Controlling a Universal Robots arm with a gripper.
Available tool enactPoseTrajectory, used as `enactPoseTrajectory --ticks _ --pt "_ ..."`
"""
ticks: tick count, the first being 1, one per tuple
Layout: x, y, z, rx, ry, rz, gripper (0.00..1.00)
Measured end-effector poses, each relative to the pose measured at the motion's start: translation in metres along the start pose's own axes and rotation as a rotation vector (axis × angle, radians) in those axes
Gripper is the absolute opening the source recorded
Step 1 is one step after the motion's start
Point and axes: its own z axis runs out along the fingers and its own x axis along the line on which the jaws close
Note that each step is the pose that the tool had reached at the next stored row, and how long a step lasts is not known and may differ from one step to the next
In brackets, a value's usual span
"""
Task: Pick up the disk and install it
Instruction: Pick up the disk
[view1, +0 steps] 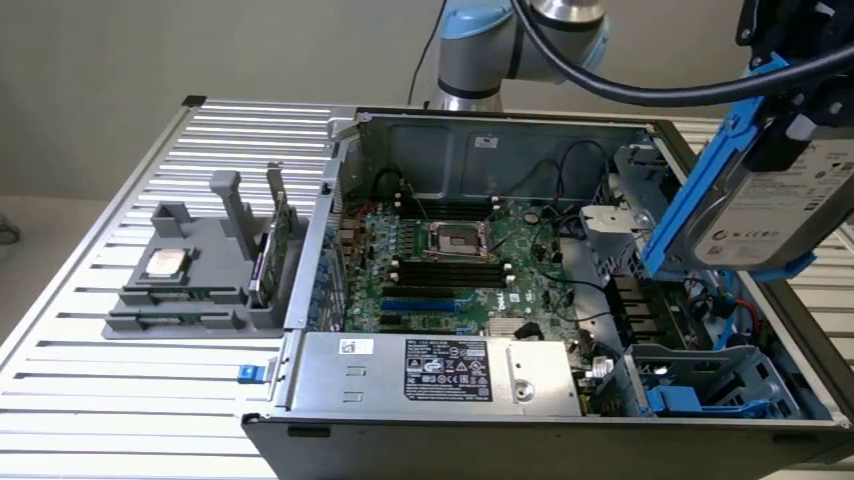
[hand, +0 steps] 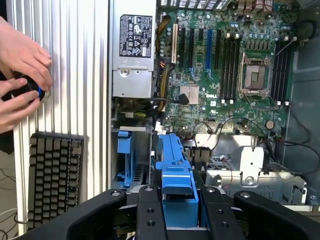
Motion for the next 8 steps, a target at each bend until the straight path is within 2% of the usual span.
enactPoseTrajectory --ticks 8 --pt "0.034 -0.0068 0.0028 -0.0032 -0.0002 0.0 0.33"
